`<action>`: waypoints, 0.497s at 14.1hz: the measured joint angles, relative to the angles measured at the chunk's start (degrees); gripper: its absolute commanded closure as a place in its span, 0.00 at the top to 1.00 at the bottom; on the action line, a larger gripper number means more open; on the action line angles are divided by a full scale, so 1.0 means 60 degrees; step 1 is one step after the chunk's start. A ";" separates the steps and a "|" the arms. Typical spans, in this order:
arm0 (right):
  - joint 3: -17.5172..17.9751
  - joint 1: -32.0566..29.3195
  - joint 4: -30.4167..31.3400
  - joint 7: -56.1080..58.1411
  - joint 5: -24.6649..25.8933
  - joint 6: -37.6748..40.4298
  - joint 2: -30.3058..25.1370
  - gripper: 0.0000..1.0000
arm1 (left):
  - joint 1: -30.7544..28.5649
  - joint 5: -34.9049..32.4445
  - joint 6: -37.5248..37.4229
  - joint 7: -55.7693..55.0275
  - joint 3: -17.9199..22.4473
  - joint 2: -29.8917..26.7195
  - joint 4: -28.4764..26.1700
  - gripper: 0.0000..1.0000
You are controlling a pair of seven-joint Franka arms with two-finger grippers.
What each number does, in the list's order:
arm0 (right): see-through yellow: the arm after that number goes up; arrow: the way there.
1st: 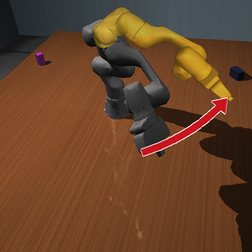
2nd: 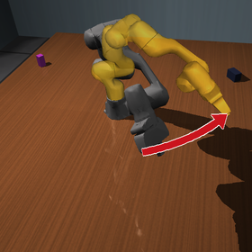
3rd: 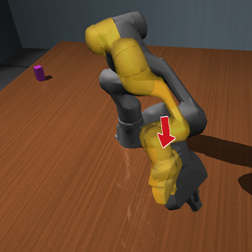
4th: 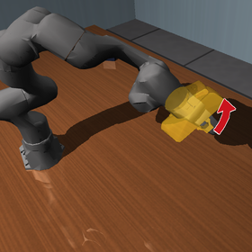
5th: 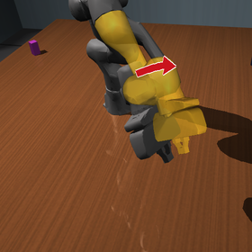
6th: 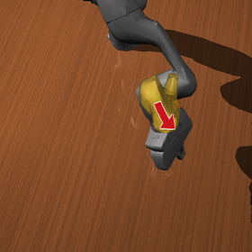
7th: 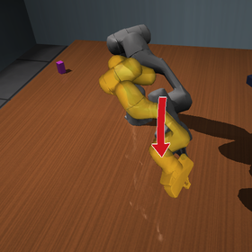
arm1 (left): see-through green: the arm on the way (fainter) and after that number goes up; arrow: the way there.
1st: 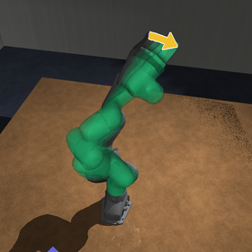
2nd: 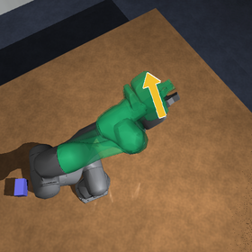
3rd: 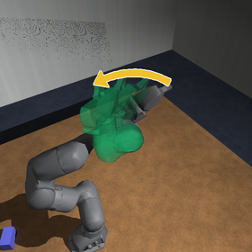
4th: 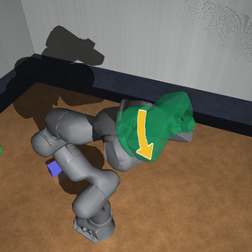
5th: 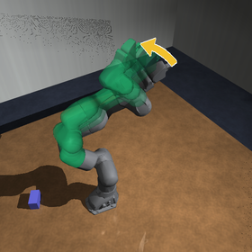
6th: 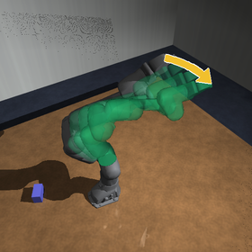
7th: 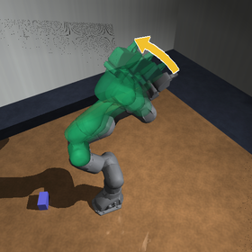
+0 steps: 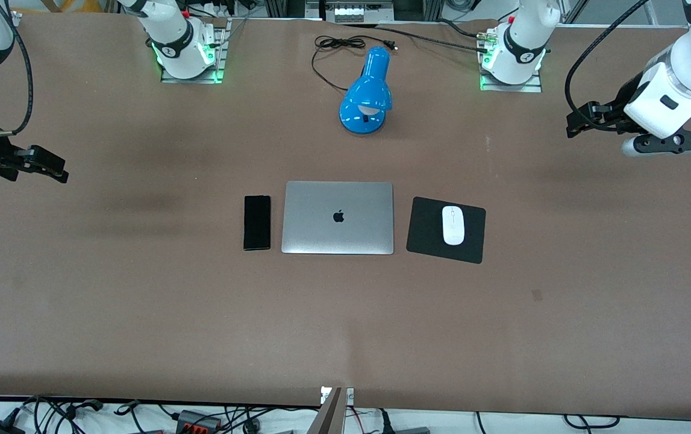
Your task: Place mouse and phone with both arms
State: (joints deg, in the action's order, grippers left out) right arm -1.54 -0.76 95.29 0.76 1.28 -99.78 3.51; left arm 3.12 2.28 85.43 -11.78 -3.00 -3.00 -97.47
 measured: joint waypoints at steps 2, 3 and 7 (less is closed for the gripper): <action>0.0000 0.0010 0.0000 0.0008 0.0000 -0.0090 -0.0033 1.00 | 0.0000 0.0000 0.0000 0.0000 0.0000 0.0000 0.0000 1.00; 0.0000 0.0017 0.0000 0.0010 0.0000 -0.0157 -0.0032 1.00 | 0.0000 0.0000 0.0000 0.0000 0.0000 0.0000 0.0000 1.00; 0.0000 0.0029 0.0000 0.0016 0.0000 -0.0196 -0.0033 1.00 | 0.0000 0.0000 0.0000 0.0000 0.0000 0.0000 0.0000 1.00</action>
State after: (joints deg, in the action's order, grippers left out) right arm -1.54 -0.58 95.29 0.86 1.28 -100.96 3.31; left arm 3.12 2.28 85.43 -11.78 -3.00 -3.00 -97.47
